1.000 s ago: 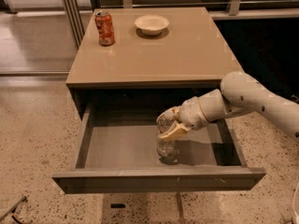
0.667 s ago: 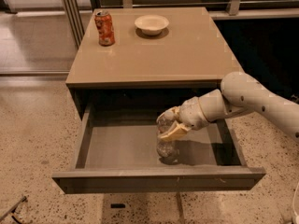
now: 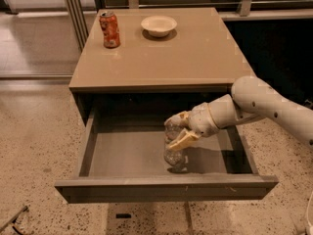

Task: Place water bottle into top drawer

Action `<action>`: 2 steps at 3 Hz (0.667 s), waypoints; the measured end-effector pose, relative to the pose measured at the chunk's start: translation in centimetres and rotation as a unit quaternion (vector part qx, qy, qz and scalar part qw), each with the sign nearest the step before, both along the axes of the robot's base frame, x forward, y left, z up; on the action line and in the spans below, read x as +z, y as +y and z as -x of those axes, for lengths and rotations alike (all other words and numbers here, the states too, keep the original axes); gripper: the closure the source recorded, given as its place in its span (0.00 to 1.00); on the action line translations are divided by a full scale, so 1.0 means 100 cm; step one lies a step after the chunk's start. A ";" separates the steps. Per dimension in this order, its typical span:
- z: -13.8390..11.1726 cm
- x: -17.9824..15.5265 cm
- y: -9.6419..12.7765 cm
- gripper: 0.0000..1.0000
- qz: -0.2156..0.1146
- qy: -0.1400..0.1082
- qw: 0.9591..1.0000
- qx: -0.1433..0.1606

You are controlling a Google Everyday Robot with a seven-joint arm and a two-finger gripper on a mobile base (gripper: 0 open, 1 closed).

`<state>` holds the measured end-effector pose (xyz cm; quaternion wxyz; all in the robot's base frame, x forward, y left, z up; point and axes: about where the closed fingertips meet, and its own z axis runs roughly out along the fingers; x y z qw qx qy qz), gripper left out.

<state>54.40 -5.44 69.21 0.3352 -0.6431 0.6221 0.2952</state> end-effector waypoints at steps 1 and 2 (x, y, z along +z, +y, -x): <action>0.000 0.000 0.000 0.00 0.000 0.000 1.000 0.000; 0.000 0.000 0.000 0.00 0.000 0.000 1.000 0.000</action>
Offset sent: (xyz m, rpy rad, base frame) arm 0.0000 0.0000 0.0000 0.0000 0.0000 0.0000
